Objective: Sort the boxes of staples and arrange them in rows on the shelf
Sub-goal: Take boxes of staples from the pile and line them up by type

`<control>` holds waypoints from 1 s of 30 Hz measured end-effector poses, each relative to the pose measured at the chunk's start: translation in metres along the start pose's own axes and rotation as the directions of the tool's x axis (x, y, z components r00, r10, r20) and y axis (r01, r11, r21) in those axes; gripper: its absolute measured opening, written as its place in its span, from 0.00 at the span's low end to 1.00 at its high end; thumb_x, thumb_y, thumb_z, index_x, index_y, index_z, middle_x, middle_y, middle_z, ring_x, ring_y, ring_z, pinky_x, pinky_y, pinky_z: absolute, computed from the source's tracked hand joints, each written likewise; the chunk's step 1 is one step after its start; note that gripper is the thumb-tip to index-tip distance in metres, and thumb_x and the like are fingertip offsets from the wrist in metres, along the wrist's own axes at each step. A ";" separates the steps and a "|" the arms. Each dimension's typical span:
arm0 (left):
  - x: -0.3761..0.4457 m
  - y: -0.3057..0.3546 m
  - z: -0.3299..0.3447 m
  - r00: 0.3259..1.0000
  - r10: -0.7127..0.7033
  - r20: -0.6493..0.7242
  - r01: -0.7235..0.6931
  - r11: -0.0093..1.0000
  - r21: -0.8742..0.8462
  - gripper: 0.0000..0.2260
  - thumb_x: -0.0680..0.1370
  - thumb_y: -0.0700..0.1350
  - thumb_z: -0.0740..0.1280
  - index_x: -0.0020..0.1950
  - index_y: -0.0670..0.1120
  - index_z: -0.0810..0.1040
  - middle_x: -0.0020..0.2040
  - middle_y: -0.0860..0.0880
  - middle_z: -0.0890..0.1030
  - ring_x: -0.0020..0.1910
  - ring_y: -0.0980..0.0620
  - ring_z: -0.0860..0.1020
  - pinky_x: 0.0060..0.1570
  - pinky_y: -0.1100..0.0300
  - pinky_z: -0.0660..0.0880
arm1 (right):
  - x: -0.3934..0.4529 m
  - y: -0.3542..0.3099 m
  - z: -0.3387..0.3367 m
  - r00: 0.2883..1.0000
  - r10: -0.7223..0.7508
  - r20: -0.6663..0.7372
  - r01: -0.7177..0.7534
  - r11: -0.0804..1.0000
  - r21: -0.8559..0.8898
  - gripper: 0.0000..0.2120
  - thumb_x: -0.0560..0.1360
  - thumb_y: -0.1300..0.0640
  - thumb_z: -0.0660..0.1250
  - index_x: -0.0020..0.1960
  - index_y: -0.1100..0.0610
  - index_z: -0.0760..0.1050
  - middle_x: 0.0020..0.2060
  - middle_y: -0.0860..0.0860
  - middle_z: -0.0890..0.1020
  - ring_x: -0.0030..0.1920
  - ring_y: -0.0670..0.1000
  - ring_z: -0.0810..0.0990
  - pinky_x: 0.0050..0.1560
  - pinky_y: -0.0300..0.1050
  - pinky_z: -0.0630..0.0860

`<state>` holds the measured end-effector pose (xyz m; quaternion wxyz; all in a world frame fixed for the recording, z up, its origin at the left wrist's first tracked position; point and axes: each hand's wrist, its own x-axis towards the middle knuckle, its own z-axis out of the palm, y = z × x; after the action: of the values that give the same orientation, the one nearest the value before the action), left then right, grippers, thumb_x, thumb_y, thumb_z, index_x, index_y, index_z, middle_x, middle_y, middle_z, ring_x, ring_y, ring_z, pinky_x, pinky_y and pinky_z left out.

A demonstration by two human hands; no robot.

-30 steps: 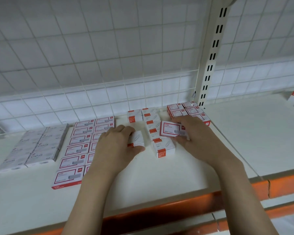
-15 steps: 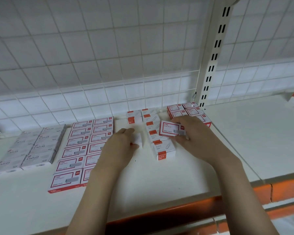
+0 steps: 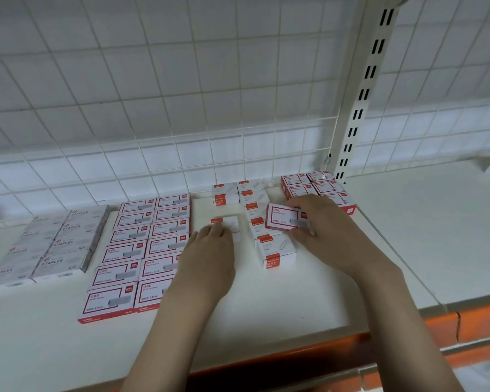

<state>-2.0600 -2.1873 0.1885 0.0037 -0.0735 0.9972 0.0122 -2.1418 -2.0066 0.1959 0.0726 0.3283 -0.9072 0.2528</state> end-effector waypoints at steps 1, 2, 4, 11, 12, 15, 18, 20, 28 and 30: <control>0.003 0.000 -0.001 1.000 0.004 0.013 -0.004 1.000 -0.001 0.26 0.78 0.37 0.56 0.75 0.42 0.55 0.74 0.47 0.59 0.74 0.48 0.56 0.73 0.54 0.55 | 0.000 0.000 0.001 1.000 0.003 0.003 -0.003 1.000 0.000 0.16 0.75 0.54 0.66 0.62 0.53 0.71 0.54 0.48 0.76 0.53 0.48 0.71 0.47 0.36 0.61; 0.006 0.000 -0.002 1.000 0.011 0.025 -0.011 1.000 -0.001 0.27 0.78 0.36 0.56 0.76 0.42 0.53 0.75 0.46 0.58 0.74 0.48 0.55 0.73 0.53 0.54 | 0.001 0.000 0.002 1.000 0.008 0.010 -0.008 1.000 0.002 0.16 0.75 0.54 0.66 0.62 0.53 0.70 0.55 0.48 0.76 0.54 0.48 0.71 0.48 0.37 0.61; 0.017 0.000 -0.003 0.999 0.026 0.035 -0.026 1.000 -0.003 0.27 0.78 0.36 0.56 0.76 0.42 0.51 0.76 0.46 0.55 0.75 0.48 0.53 0.73 0.53 0.52 | 0.002 -0.001 0.003 1.000 0.010 0.020 -0.010 1.000 0.007 0.17 0.75 0.54 0.66 0.63 0.53 0.70 0.55 0.48 0.76 0.55 0.49 0.71 0.50 0.38 0.63; 0.049 -0.001 -0.003 0.997 -0.004 0.073 0.002 1.000 0.021 0.28 0.78 0.37 0.56 0.76 0.42 0.49 0.77 0.45 0.53 0.75 0.47 0.51 0.72 0.51 0.51 | 0.003 0.001 0.004 1.000 0.009 0.021 -0.010 1.000 0.013 0.18 0.75 0.55 0.66 0.64 0.53 0.70 0.56 0.48 0.76 0.57 0.50 0.71 0.53 0.39 0.65; 0.051 0.000 -0.004 0.997 -0.006 0.077 0.004 1.000 0.026 0.27 0.78 0.37 0.56 0.76 0.41 0.49 0.76 0.45 0.53 0.75 0.46 0.52 0.72 0.51 0.51 | 0.003 0.002 0.004 1.000 0.009 0.021 -0.009 1.000 0.014 0.18 0.75 0.55 0.66 0.63 0.53 0.70 0.56 0.48 0.76 0.56 0.49 0.71 0.52 0.39 0.64; 0.055 0.001 -0.006 0.997 -0.014 0.082 0.011 0.999 0.039 0.26 0.79 0.38 0.56 0.76 0.41 0.51 0.76 0.44 0.57 0.74 0.46 0.55 0.72 0.51 0.53 | 0.003 0.004 0.003 1.000 0.007 0.019 -0.007 1.000 0.010 0.16 0.75 0.55 0.66 0.62 0.52 0.71 0.55 0.48 0.76 0.55 0.48 0.71 0.50 0.38 0.63; 0.056 0.002 -0.006 0.996 -0.023 0.091 0.018 0.999 0.050 0.26 0.79 0.38 0.56 0.76 0.41 0.52 0.75 0.44 0.57 0.74 0.46 0.56 0.71 0.50 0.54 | 0.002 0.004 0.001 1.000 0.005 0.021 -0.005 1.000 -0.001 0.16 0.75 0.56 0.66 0.62 0.53 0.71 0.55 0.49 0.76 0.55 0.49 0.71 0.51 0.38 0.64; 0.055 0.003 -0.007 0.995 -0.026 0.093 0.022 0.999 0.049 0.26 0.78 0.38 0.57 0.75 0.41 0.53 0.75 0.44 0.58 0.74 0.46 0.56 0.71 0.49 0.54 | 0.002 0.004 0.000 1.000 0.005 0.023 -0.004 1.000 -0.007 0.17 0.75 0.56 0.65 0.63 0.54 0.71 0.56 0.49 0.76 0.56 0.50 0.71 0.51 0.38 0.63; 0.049 -0.002 -0.006 0.995 -0.031 0.092 0.029 0.999 0.018 0.28 0.77 0.37 0.56 0.76 0.41 0.51 0.76 0.46 0.54 0.75 0.47 0.53 0.72 0.48 0.51 | 0.002 -0.004 0.003 0.999 0.007 0.033 -0.007 1.000 -0.003 0.17 0.75 0.54 0.67 0.63 0.53 0.71 0.55 0.48 0.76 0.57 0.50 0.71 0.53 0.39 0.64; 0.049 -0.002 -0.005 0.996 -0.033 0.089 0.031 0.999 0.031 0.28 0.77 0.37 0.57 0.76 0.41 0.51 0.76 0.46 0.55 0.74 0.47 0.54 0.72 0.48 0.52 | 0.001 -0.007 0.004 0.999 0.009 0.040 -0.009 1.000 0.001 0.17 0.75 0.54 0.67 0.63 0.53 0.71 0.55 0.48 0.76 0.57 0.51 0.71 0.53 0.40 0.65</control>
<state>-2.1088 -2.1965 0.1934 0.0495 -0.0887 0.9948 0.0008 -2.1379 -2.0133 0.1959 0.0529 0.3294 -0.9097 0.2471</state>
